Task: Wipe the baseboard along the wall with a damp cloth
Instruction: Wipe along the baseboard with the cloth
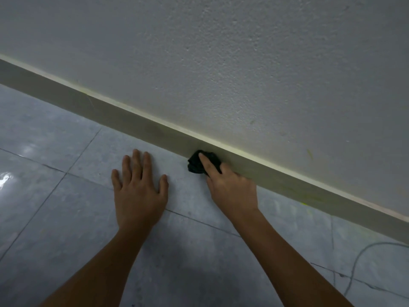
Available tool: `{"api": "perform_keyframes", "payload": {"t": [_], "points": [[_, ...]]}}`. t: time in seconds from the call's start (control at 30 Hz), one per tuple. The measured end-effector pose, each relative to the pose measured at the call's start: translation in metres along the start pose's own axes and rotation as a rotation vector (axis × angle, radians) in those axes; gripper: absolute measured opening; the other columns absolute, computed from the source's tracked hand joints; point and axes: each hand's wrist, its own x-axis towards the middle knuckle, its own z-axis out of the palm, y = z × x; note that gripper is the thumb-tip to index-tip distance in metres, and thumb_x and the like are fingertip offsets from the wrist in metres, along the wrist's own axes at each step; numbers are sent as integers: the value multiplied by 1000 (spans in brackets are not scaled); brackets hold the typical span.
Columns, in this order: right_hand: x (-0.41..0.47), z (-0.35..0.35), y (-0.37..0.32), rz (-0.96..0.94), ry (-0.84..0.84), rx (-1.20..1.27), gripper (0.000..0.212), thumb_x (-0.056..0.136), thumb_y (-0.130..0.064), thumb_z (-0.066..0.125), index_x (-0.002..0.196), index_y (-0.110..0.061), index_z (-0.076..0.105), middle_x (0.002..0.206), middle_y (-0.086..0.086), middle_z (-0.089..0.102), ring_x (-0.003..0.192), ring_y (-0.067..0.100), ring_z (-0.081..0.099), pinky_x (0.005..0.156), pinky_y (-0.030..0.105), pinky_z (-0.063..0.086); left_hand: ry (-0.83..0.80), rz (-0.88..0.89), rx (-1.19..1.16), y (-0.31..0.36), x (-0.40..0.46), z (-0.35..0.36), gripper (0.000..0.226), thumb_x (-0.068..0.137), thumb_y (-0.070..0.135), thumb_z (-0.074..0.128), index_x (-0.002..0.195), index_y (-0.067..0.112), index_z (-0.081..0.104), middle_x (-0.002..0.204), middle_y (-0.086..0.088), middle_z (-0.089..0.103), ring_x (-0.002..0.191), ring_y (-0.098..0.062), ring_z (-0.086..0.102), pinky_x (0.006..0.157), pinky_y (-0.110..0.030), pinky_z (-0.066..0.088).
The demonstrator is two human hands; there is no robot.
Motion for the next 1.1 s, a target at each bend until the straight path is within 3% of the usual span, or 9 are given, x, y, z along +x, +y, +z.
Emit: {"api": "perform_keyframes", "payload": {"t": [0.17,0.3,0.37,0.57,0.7,0.87,0.97,1.1], "points": [[-28,7,26,72,-96,-21,61,58,-18,89,114,-30,71,64,9,68,23,19,44,32,21,40,-3,19,-20,3,1,-4,75,90,57,16,152,17,-1,160,-9,-4,147,-24,-9,118,-47,-3],[-27,-10,39,66,94,-45,47,72,-20,76,118,-29,69,61,4,61,27,18,41,33,17,32,-1,6,-2,6,4,-3,75,90,57,15,152,17,-1,161,-8,-4,147,-24,-8,118,-46,-3],[-16,-17,29,44,164,-20,45,77,-23,69,122,-28,66,62,3,59,30,17,40,34,17,30,-4,6,1,7,2,-2,75,90,57,15,151,18,-2,161,-8,-4,147,-24,-8,118,-46,-4],[36,-4,-42,-49,132,59,51,69,-31,78,119,-33,67,65,2,65,29,18,50,34,20,42,-3,12,14,9,-2,0,70,93,52,16,151,17,-3,160,-8,-7,146,-22,-11,119,-45,-4],[63,-6,-80,-82,123,35,45,79,-38,66,124,-38,62,66,-3,65,34,13,54,37,18,41,6,14,56,3,2,0,71,93,53,17,152,19,-1,161,-8,-3,147,-23,-8,118,-46,-4],[47,-16,-51,-36,197,65,50,83,-24,37,123,-36,63,63,0,60,28,15,45,34,18,37,-7,10,34,6,-3,-1,71,92,52,15,151,17,-1,161,-8,-5,147,-23,-10,118,-44,-6],[17,-11,-6,-56,216,30,51,78,-13,55,125,-32,62,65,5,60,28,20,44,31,23,41,0,21,20,3,1,-4,71,91,51,15,151,17,-3,160,-8,-6,147,-23,-10,118,-44,-7],[-33,-9,58,-38,56,-52,70,64,-12,83,127,-31,61,68,8,62,30,22,46,31,25,43,-3,34,23,1,2,-5,69,91,48,11,150,14,-4,160,-10,-5,146,-24,-11,118,-44,-9]]}}
